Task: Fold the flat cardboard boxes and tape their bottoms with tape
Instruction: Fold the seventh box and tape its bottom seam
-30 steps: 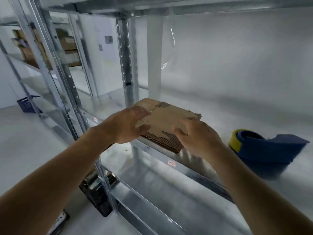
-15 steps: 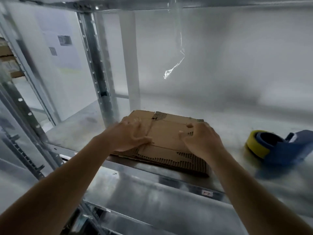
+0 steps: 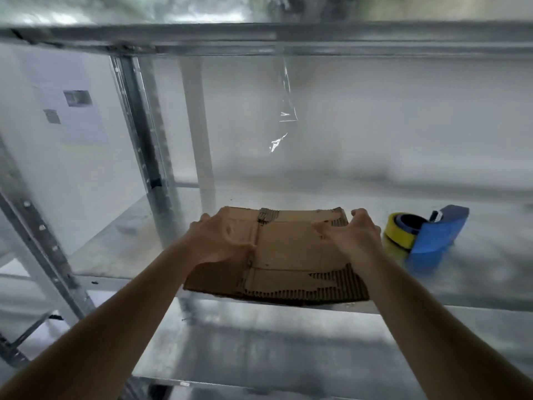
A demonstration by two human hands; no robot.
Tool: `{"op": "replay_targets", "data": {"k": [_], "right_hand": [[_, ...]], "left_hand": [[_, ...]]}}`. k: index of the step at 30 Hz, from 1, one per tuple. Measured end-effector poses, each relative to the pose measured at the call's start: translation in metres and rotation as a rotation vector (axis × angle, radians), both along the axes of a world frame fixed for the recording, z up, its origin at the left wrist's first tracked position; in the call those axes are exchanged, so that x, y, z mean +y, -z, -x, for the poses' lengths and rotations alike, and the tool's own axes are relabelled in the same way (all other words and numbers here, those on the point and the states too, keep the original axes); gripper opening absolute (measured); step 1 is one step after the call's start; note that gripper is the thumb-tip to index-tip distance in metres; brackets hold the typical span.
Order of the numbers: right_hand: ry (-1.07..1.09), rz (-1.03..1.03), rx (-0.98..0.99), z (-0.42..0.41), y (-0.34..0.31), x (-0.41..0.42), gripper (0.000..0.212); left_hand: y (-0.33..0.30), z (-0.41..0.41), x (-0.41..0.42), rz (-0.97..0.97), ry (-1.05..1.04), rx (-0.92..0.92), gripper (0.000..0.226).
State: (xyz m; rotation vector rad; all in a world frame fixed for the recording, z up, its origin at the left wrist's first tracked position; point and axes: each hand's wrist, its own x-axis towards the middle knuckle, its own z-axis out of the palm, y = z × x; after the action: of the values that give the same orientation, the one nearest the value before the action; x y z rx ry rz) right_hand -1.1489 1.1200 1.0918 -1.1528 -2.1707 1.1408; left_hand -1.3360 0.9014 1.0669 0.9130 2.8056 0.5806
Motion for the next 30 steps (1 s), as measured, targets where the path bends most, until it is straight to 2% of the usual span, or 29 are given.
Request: {"op": "replay_targets", "data": {"k": [4, 8, 12, 19, 24, 30], "right_hand": [[-0.022, -0.032, 0.119, -0.020, 0.004, 0.009, 0.051], [-0.003, -0.030, 0.307, -0.045, 0.001, 0.019, 0.060], [-0.008, -0.034, 0.485, -0.073, -0.012, 0.034, 0.055], [0.006, -0.104, 0.711, -0.112, -0.028, 0.043, 0.054], [-0.070, -0.111, 0.836, -0.132, -0.041, 0.051, 0.053], [-0.189, -0.098, 0.879, -0.142, -0.044, 0.057, 0.048]], "left_hand": [[-0.006, -0.033, 0.002, -0.169, -0.016, -0.081, 0.102], [-0.013, -0.064, 0.015, -0.303, -0.067, -0.116, 0.120], [-0.027, -0.093, 0.029, -0.406, -0.078, -0.089, 0.137], [-0.052, -0.138, 0.045, -0.659, 0.007, -0.010, 0.137], [-0.066, -0.157, 0.057, -0.820, 0.086, 0.094, 0.133], [-0.077, -0.175, 0.067, -0.896, 0.389, 0.010, 0.113]]}}
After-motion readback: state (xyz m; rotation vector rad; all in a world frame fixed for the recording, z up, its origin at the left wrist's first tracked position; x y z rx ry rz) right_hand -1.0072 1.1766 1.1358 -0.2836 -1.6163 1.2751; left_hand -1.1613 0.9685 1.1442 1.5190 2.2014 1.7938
